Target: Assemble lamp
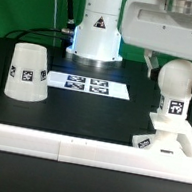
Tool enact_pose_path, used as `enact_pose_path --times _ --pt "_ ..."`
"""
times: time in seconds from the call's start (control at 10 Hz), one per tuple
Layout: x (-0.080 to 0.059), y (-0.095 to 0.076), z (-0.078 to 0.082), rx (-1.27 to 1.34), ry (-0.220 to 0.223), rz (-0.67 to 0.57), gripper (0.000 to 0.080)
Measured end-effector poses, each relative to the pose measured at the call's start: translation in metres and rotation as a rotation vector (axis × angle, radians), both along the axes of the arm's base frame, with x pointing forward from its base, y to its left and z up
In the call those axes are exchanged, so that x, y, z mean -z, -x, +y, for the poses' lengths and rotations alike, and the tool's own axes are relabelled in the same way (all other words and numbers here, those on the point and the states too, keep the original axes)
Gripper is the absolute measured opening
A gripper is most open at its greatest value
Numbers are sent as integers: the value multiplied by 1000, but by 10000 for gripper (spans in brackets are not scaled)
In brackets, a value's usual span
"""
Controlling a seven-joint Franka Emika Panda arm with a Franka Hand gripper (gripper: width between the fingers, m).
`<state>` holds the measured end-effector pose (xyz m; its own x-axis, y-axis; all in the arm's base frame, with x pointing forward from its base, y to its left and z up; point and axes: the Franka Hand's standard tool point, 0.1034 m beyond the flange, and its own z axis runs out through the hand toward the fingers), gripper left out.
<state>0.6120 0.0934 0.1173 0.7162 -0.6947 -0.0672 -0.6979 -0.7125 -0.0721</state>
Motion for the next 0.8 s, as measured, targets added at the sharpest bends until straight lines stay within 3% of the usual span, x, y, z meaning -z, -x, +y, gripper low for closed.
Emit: enact_pose_path --times 0.2,0.8 --pt "0 0 1 -66 0 -6 695" --pt "-1 1 5 -586 -5 -55 698"
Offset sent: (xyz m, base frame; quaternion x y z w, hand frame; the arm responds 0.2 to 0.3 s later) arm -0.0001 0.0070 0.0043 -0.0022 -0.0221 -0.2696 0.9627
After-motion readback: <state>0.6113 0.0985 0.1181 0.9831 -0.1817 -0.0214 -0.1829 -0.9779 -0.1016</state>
